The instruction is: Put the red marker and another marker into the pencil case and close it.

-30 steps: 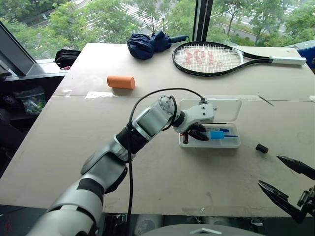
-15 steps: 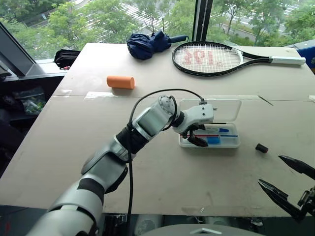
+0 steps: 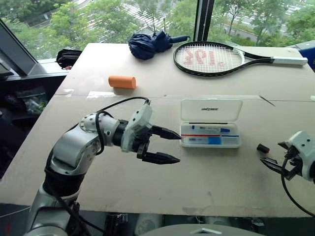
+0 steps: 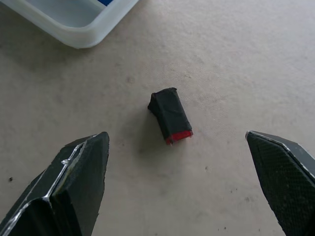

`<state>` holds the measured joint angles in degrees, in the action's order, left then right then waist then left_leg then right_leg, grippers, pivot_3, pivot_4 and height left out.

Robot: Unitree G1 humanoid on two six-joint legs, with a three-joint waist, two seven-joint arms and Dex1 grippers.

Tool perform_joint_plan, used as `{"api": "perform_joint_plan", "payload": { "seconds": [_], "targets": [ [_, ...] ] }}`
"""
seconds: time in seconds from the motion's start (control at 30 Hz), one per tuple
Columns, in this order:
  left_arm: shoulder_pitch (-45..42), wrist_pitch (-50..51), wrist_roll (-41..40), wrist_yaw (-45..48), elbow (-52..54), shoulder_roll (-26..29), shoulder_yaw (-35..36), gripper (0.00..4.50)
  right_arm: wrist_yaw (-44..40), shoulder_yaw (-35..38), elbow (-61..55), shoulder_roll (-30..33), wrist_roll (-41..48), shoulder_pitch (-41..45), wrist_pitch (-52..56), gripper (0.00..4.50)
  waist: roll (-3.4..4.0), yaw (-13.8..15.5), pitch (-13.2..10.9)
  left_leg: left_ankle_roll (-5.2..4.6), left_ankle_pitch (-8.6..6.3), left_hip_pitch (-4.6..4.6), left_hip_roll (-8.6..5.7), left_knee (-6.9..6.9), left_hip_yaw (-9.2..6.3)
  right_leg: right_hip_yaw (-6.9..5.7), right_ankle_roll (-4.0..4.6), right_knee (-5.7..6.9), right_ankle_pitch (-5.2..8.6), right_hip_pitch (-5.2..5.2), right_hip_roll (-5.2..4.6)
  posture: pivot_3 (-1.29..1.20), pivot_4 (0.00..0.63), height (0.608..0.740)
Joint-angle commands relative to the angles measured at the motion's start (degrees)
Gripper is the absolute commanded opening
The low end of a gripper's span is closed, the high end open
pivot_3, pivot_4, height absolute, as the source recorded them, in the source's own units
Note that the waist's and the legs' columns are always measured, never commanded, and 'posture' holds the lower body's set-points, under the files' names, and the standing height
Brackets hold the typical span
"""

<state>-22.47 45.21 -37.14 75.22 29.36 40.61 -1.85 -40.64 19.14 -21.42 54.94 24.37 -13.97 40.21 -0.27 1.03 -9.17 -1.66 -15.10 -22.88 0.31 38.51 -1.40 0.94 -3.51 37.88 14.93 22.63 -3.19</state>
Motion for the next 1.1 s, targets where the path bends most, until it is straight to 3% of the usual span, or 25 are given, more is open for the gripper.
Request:
{"api": "perform_joint_plan", "payload": {
  "seconds": [0.03,0.17,0.23,0.27,0.3,0.4,0.43,0.6,0.83,1.1],
  "targets": [
    [0.9,0.8,-3.7,-4.3,5.2,0.2,1.8,3.46,-0.2,-3.8,5.2,1.4,-1.5,6.2,3.8,4.5,-0.03,0.0,0.0,0.0,0.0,-0.01,-0.01,0.02,0.02,0.02,-0.01,0.0,0.0,-0.01,0.0,0.0,0.15,0.73],
    [1.3,4.0,-9.0,-9.6,9.8,1.5,4.5,3.5,-3.8,-7.1,8.9,3.1,-2.0,9.7,5.7,3.27,-0.1,-0.4,0.0,-0.01,0.0,0.02,0.01,0.03,0.02,0.04,-0.02,0.02,-0.01,-0.01,0.04,0.0,0.15,0.73],
    [1.6,5.7,-12.2,-12.0,12.1,2.6,6.8,3.5,-5.7,-6.6,8.2,4.2,-1.7,9.0,5.3,2.27,-0.1,-0.3,0.0,-0.01,0.0,0.03,0.03,0.02,0.01,0.03,-0.02,0.03,-0.01,-0.01,0.06,0.0,0.15,0.73],
    [1.8,6.2,-13.5,-12.9,12.9,3.1,7.6,3.5,-6.3,-6.1,7.9,4.5,-1.5,8.6,5.3,2.03,-0.1,-0.3,0.0,-0.01,-0.01,0.03,0.03,0.03,0.02,0.03,-0.02,0.04,-0.01,-0.01,0.05,0.0,0.15,0.73],
    [2.0,6.3,-14.3,-13.8,13.1,3.5,7.8,3.5,-7.3,-5.6,7.5,5.0,-1.4,8.0,4.7,1.43,-0.11,-0.2,0.0,-0.01,-0.01,0.03,0.03,0.03,0.01,0.03,-0.03,0.03,-0.01,-0.02,0.04,0.0,0.15,0.73],
    [3.4,5.7,-15.1,-15.5,12.6,4.0,8.2,3.5,-10.9,-4.0,4.7,6.3,-0.6,6.5,1.6,0.22,-0.11,-0.1,0.0,-0.01,-0.01,0.03,0.01,0.03,0.0,0.01,-0.03,0.01,-0.01,-0.05,0.04,0.0,0.15,0.73],
    [4.1,5.4,-15.3,-15.7,12.4,4.4,8.5,3.5,-12.5,-3.7,3.1,6.7,0.1,6.4,0.6,0.04,-0.12,-0.3,0.0,-0.01,-0.01,0.03,0.01,0.03,0.0,0.01,-0.03,0.01,-0.01,-0.04,0.04,0.0,0.15,0.73],
    [11.7,1.0,-12.2,-14.5,13.2,7.5,9.6,3.5,-16.5,-12.2,-0.5,7.8,-0.9,17.7,-1.9,0.04,-0.02,-2.0,-0.1,-0.01,-0.01,0.16,0.1,-0.02,0.08,0.13,-0.02,0.09,-0.01,0.01,0.16,0.0,0.15,0.73],
    [15.8,-2.3,-11.1,-15.5,15.2,9.0,9.5,3.5,-22.0,-27.7,9.0,4.8,-9.4,34.2,-8.3,0.04,-0.11,-1.2,-0.2,0.0,0.0,0.06,0.1,-0.06,0.0,0.01,-0.01,0.01,-0.01,0.06,0.11,0.0,0.15,0.73],
    [22.9,-3.9,-12.5,-18.0,19.7,10.4,13.4,3.5,-28.3,-33.3,13.5,2.5,-12.8,39.2,-13.3,0.04,-0.1,-1.3,-0.2,0.0,0.0,0.03,0.09,-0.08,0.02,0.03,-0.01,-0.03,-0.01,0.08,0.04,0.0,0.15,0.73]
  ]
}}
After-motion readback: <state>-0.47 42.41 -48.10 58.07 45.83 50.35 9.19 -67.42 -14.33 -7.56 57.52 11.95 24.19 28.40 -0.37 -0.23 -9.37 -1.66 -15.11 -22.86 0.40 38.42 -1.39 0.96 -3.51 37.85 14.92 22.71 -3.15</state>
